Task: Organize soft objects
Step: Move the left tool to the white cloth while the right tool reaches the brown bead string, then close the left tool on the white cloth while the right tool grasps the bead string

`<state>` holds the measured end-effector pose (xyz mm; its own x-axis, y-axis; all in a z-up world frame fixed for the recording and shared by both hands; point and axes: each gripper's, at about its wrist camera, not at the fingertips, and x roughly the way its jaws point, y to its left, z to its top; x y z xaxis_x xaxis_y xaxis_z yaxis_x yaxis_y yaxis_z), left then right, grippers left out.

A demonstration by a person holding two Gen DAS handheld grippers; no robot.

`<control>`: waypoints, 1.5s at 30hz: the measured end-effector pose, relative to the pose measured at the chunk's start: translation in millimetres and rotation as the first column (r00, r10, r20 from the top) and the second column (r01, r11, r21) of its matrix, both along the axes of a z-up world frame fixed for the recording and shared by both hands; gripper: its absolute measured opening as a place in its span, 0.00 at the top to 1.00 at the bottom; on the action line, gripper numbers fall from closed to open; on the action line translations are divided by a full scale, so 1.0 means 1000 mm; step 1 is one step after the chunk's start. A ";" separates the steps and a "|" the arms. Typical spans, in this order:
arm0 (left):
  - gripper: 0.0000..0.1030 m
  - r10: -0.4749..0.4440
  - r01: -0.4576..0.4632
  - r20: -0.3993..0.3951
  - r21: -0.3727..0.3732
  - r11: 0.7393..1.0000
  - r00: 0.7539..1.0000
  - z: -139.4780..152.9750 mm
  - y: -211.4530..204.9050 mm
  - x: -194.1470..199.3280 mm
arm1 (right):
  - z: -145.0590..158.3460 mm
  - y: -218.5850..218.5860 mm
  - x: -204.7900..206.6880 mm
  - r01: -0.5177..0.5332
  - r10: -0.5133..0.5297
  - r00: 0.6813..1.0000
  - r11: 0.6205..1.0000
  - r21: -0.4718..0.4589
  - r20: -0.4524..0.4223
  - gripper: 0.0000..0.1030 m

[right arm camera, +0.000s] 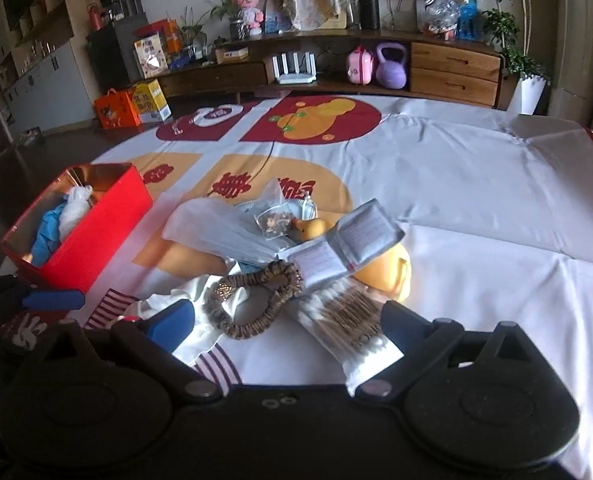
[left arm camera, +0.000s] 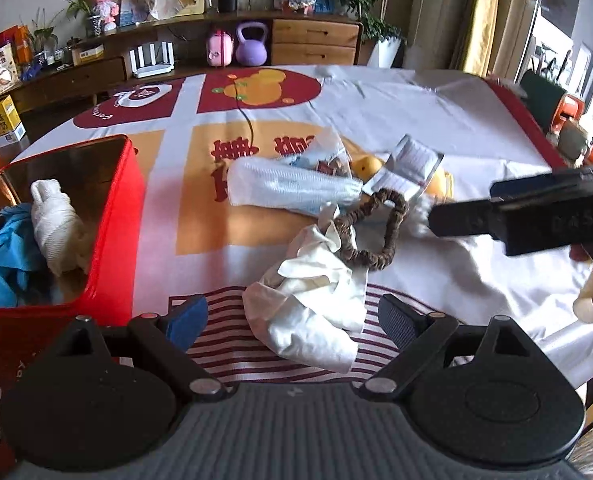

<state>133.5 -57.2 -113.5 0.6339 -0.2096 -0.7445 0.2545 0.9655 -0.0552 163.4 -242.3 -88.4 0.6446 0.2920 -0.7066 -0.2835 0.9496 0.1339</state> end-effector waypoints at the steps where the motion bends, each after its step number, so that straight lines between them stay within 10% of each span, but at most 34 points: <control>1: 0.10 -0.005 0.005 -0.001 0.004 1.000 1.000 -0.003 0.000 0.001 | -0.002 0.002 0.004 -0.004 0.004 1.000 1.000 -0.003 -0.005 0.06; 24: 0.14 -0.061 0.060 0.016 0.073 0.996 0.998 -0.036 -0.012 0.016 | -0.035 0.040 0.049 -0.039 0.033 0.998 0.993 -0.108 -0.050 0.62; 35: 0.68 -0.079 0.076 0.036 0.089 0.993 0.996 -0.029 -0.014 0.015 | -0.037 0.040 0.046 -0.010 0.005 1.000 0.986 -0.165 -0.025 0.89; 45: 0.86 -0.053 0.050 0.046 0.067 0.997 0.998 -0.012 -0.005 0.010 | -0.018 0.036 0.029 0.004 -0.002 1.000 0.993 -0.115 0.013 0.92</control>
